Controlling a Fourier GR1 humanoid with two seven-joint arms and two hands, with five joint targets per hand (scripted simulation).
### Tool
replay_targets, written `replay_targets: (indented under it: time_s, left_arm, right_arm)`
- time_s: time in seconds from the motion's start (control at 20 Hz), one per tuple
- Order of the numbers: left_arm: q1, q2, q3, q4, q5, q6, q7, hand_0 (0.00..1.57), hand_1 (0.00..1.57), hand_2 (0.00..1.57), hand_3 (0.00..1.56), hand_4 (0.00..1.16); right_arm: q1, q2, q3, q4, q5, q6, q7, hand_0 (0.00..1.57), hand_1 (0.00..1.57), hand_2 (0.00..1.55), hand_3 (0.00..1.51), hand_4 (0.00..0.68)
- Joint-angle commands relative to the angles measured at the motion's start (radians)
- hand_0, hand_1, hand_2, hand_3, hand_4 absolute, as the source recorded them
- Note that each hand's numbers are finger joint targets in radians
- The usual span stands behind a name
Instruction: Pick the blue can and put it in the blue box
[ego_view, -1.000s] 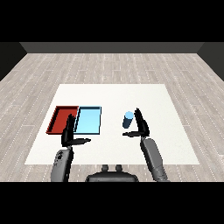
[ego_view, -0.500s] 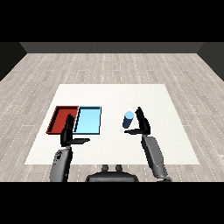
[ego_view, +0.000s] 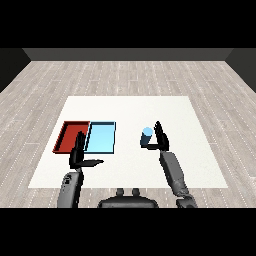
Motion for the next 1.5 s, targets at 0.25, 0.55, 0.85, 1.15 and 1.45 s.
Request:
replay_targets:
  time_s: [0.25,0.55,0.85,1.15,1.45]
  left_arm:
    - [0.0,-0.008,-0.005,0.027,-0.038,0.032,-0.041,0.0,0.0,0.0,0.0,0.0]
    - [-0.023,0.025,0.023,-0.055,0.003,0.016,0.075,0.0,0.0,0.0,0.0,0.0]
    - [0.015,0.006,-0.003,-0.06,-0.027,0.027,0.009,0.0,0.0,0.0,0.0,0.0]
    - [0.015,0.005,-0.001,-0.062,-0.035,0.039,0.021,0.0,0.0,0.0,0.0,0.0]
    - [0.021,-0.022,-0.031,0.004,-0.059,0.058,-0.05,0.0,0.0,0.0,0.0,0.0]
  right_arm:
    - [-0.087,0.007,-0.037,0.161,-0.027,-0.02,-0.017,0.0,0.0,0.0,0.0,0.0]
    - [-0.188,-0.033,-0.097,0.383,-0.048,0.034,-0.131,0.0,0.0,0.0,0.0,0.0]
    - [-0.199,-0.024,-0.082,0.393,-0.085,0.022,-0.106,0.0,0.0,0.0,0.0,0.0]
    - [-0.219,0.016,-0.07,0.451,-0.116,0.01,-0.167,0.0,0.0,0.0,0.0,0.0]
    - [-0.235,0.015,-0.062,0.451,-0.117,0.021,-0.144,0.0,0.0,0.0,0.0,0.0]
